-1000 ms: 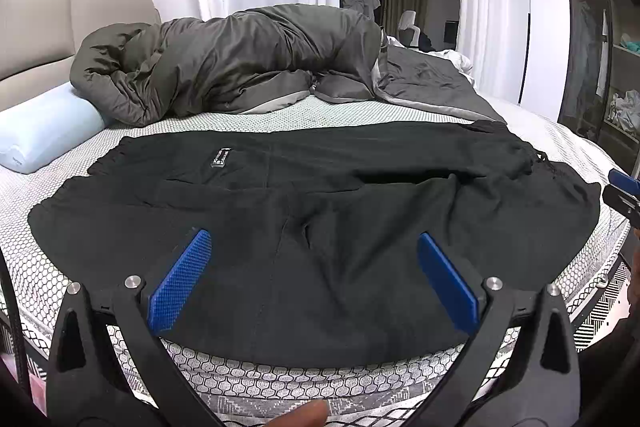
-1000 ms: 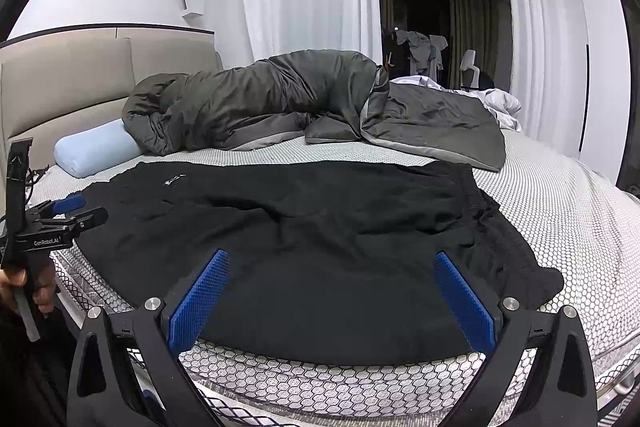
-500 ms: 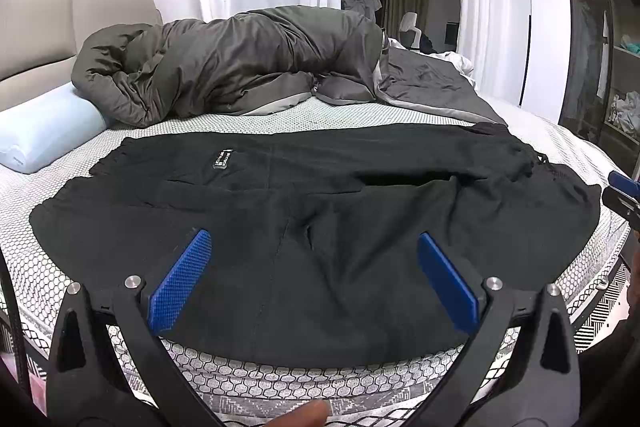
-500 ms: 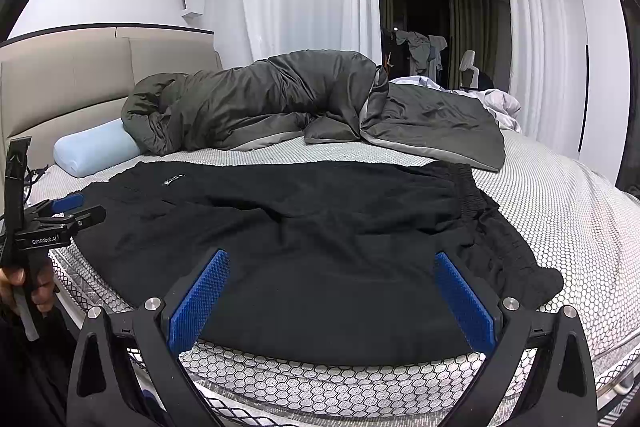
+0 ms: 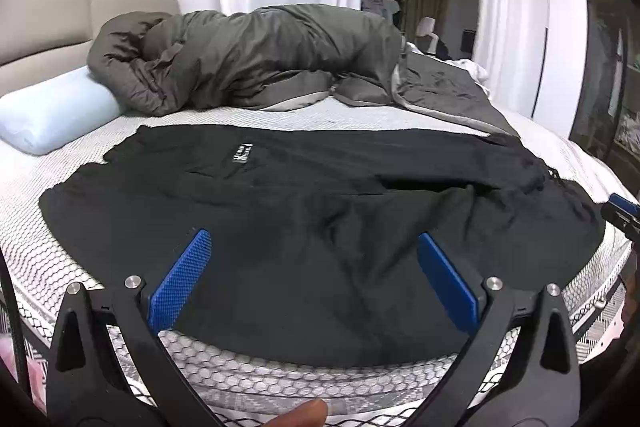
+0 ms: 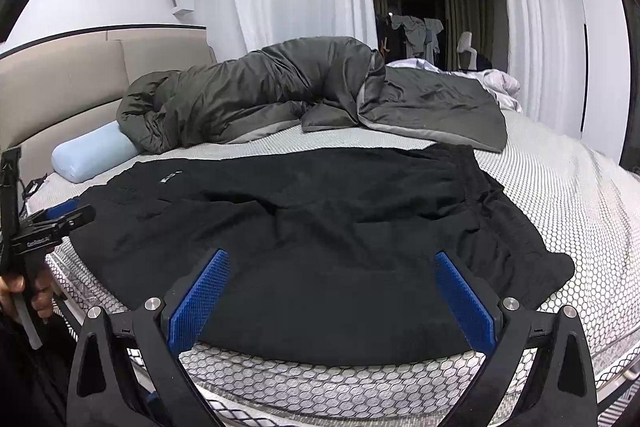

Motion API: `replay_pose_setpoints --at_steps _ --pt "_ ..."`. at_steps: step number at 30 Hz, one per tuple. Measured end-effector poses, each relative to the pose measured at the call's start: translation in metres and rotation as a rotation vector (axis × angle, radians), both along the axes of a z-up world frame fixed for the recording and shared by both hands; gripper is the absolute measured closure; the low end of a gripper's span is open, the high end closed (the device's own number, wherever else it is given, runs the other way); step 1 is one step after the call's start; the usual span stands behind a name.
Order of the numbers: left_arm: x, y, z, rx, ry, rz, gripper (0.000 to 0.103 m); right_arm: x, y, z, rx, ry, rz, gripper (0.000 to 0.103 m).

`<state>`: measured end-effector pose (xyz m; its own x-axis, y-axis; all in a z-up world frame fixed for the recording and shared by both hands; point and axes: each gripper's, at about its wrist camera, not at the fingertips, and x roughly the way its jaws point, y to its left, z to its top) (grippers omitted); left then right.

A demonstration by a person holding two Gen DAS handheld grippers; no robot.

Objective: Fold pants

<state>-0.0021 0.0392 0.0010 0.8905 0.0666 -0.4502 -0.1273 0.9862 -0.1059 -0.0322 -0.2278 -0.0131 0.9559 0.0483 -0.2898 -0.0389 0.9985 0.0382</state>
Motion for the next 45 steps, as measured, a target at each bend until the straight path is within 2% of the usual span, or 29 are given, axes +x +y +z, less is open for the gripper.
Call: replay_pose_setpoints --at_steps 3,6,13,17,20,23,25,26,27,28,30,33,37,39,42,43,44,45 --pt "-0.006 0.024 0.002 -0.052 0.011 0.039 0.001 0.002 -0.018 0.009 0.028 0.001 -0.033 0.0" --pt "-0.016 0.067 0.005 -0.137 0.017 0.102 0.001 0.008 -0.042 0.016 0.068 0.03 -0.059 0.0" --pt "-0.031 0.172 0.002 -0.252 0.059 0.312 0.001 0.033 -0.086 0.008 0.022 0.171 -0.114 0.0" --pt "-0.03 0.228 -0.016 -0.341 0.135 0.36 0.021 0.043 -0.108 -0.004 0.055 0.239 -0.092 0.0" --pt "-0.029 0.257 -0.032 -0.446 0.166 0.345 0.026 0.044 -0.123 -0.012 0.069 0.253 -0.117 0.0" --pt "-0.017 0.276 -0.049 -0.529 0.195 0.31 0.037 0.042 -0.136 -0.016 0.096 0.259 -0.145 0.0" --pt "-0.006 0.285 -0.056 -0.534 0.209 0.333 0.053 0.038 -0.142 -0.016 0.104 0.262 -0.162 0.0" --pt "0.001 0.29 -0.06 -0.539 0.211 0.337 0.068 0.037 -0.144 -0.017 0.11 0.264 -0.166 0.0" --pt "0.005 0.298 -0.064 -0.543 0.206 0.349 0.091 0.036 -0.147 -0.017 0.119 0.266 -0.172 0.0" --pt "0.006 0.303 -0.066 -0.548 0.198 0.36 0.099 0.034 -0.146 -0.017 0.122 0.271 -0.176 0.0" --pt "0.006 0.306 -0.067 -0.58 0.164 0.367 0.102 0.029 -0.149 -0.018 0.14 0.281 -0.183 0.0" --pt "-0.013 0.304 -0.06 -0.557 0.098 0.371 0.102 0.022 -0.154 -0.022 0.189 0.308 -0.198 0.0" --pt "-0.036 0.3 -0.064 -0.566 0.098 0.373 0.102 0.018 -0.168 -0.034 0.3 0.341 -0.199 0.0" --pt "-0.04 0.301 -0.069 -0.576 0.112 0.382 0.102 0.024 -0.177 -0.039 0.398 0.336 -0.165 0.003" --pt "-0.047 0.297 -0.068 -0.562 0.12 0.397 0.102 0.04 -0.185 -0.041 0.501 0.326 -0.133 0.017" --pt "-0.043 0.295 -0.066 -0.549 0.125 0.403 0.102 0.045 -0.187 -0.042 0.518 0.33 -0.135 0.033" --pt "-0.038 0.292 -0.064 -0.529 0.129 0.404 0.102 0.049 -0.188 -0.042 0.53 0.339 -0.144 0.061" --pt "-0.038 0.291 -0.062 -0.521 0.127 0.402 0.102 0.051 -0.189 -0.041 0.542 0.347 -0.144 0.073"
